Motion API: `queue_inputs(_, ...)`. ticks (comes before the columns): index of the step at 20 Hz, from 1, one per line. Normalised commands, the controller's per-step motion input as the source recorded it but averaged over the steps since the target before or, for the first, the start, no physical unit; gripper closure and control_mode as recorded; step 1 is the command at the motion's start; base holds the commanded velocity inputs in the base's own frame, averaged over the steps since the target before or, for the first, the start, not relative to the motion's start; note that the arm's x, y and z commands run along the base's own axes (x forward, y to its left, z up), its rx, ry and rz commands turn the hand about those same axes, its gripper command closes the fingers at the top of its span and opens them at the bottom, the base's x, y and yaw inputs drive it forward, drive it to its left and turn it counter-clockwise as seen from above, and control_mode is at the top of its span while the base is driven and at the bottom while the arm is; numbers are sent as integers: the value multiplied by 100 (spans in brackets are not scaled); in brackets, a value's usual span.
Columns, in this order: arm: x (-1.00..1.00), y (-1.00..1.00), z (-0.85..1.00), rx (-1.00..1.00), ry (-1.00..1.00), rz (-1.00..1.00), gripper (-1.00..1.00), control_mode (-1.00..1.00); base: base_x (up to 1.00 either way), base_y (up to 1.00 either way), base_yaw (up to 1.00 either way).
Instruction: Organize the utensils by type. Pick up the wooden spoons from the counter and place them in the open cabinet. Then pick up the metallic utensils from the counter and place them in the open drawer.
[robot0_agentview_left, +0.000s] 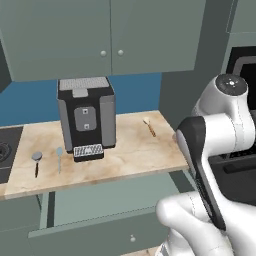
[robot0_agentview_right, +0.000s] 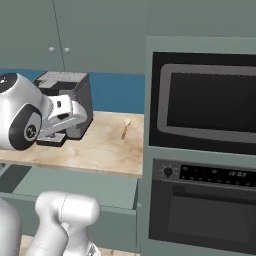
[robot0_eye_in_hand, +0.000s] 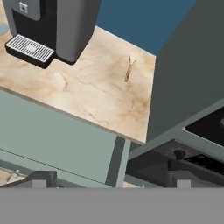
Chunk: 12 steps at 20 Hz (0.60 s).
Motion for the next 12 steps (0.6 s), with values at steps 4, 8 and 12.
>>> queue_inputs(4, 47, -4, -28, 17, 2, 0, -100, -100, 0, 0, 0)
queue_inputs(8, 52, 0, -37, 11, 7, 0, -100, -100, 0, 0, 0)
queue_inputs(12, 57, 4, -34, 13, 6, -8, -100, -100, 0, 0, 0)
